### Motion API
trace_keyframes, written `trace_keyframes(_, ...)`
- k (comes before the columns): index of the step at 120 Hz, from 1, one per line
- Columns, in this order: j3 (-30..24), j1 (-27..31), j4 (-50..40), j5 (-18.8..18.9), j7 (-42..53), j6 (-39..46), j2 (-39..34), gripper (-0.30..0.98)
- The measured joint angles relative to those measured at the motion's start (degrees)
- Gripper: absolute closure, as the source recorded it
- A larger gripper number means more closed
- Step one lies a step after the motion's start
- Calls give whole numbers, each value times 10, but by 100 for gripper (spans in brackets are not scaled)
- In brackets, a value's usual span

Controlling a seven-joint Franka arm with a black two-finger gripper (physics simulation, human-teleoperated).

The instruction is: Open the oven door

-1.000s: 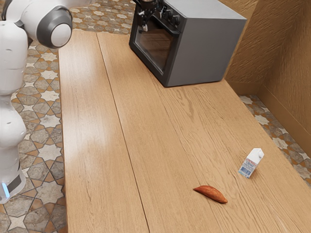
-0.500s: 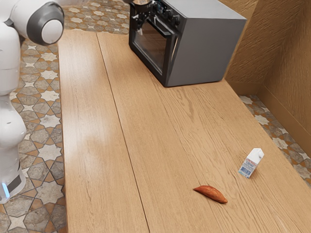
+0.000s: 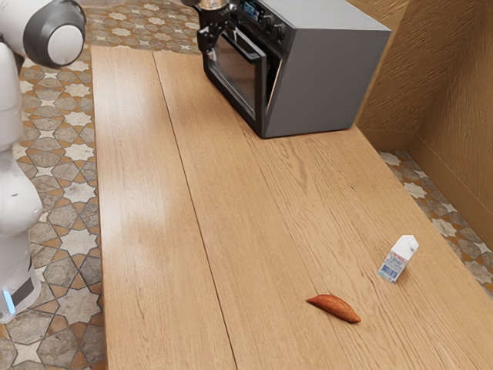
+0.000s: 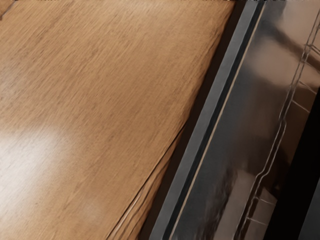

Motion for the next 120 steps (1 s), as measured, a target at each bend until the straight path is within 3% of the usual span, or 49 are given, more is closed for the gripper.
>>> trace_keyframes(55,-1,14,-104,0,0,15,-95,0)
trace_keyframes(78,-4,67,-212,2,1,14,-240,0)
trace_keyframes(82,-18,67,-213,4,0,10,-263,0)
trace_keyframes(88,-86,63,-156,6,-12,-15,-268,0)
trace_keyframes(94,-136,-1,-51,8,-41,-66,-234,0)
trace_keyframes(102,-159,-123,48,18,-83,-135,-181,0)
trace_keyframes(110,-165,-212,71,29,-120,-189,-155,0)
trace_keyframes(120,-167,-251,53,33,-161,-238,-135,0)
